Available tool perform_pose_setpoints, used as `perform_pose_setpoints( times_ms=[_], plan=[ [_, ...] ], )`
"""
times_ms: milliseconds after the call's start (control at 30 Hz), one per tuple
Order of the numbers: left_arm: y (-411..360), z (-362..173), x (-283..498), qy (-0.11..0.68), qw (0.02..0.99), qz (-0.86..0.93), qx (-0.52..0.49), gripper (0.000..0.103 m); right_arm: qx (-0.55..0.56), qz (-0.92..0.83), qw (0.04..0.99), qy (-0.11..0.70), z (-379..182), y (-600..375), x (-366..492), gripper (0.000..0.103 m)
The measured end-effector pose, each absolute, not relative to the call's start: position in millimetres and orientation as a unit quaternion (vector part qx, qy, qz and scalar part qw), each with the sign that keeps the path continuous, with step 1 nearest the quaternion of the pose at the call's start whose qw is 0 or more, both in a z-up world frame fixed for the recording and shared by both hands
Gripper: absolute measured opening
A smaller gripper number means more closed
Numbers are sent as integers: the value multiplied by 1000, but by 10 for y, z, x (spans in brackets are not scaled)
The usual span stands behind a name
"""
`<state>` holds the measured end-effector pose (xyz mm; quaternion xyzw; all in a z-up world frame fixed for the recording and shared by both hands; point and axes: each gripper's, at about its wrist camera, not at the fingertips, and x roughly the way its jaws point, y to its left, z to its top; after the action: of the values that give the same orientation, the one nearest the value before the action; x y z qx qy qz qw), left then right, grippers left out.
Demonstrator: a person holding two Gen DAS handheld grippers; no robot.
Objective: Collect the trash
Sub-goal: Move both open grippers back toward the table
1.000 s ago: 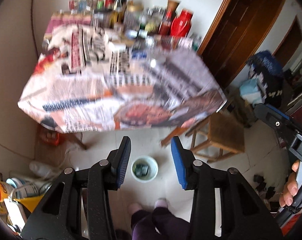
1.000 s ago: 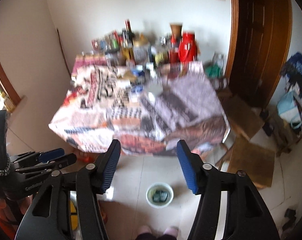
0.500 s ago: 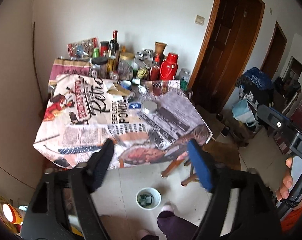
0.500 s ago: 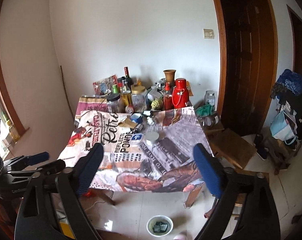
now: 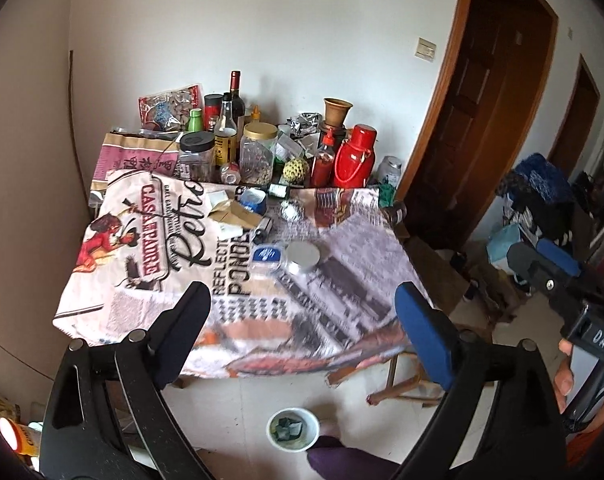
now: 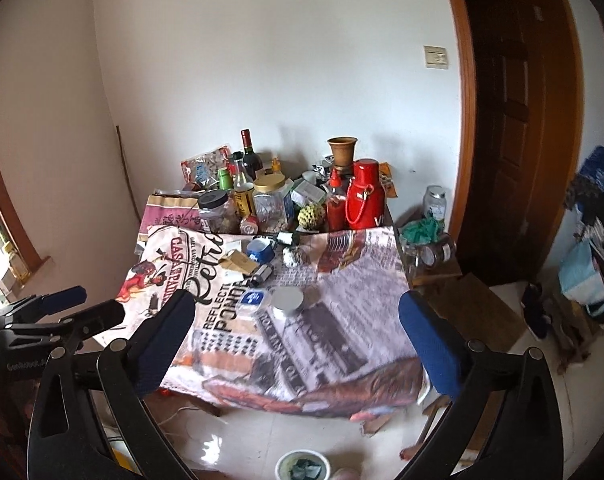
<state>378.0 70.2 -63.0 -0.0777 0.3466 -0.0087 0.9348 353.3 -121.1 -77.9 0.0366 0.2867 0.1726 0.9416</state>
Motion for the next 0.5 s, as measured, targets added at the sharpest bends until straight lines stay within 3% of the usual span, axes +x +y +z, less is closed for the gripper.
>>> perform_pose_setpoints(
  times_ms=[500],
  plan=[
    [475, -854, 4902, 381, 916, 50, -112, 94, -16, 236, 914, 330, -1027, -1249, 4653, 101]
  ],
)
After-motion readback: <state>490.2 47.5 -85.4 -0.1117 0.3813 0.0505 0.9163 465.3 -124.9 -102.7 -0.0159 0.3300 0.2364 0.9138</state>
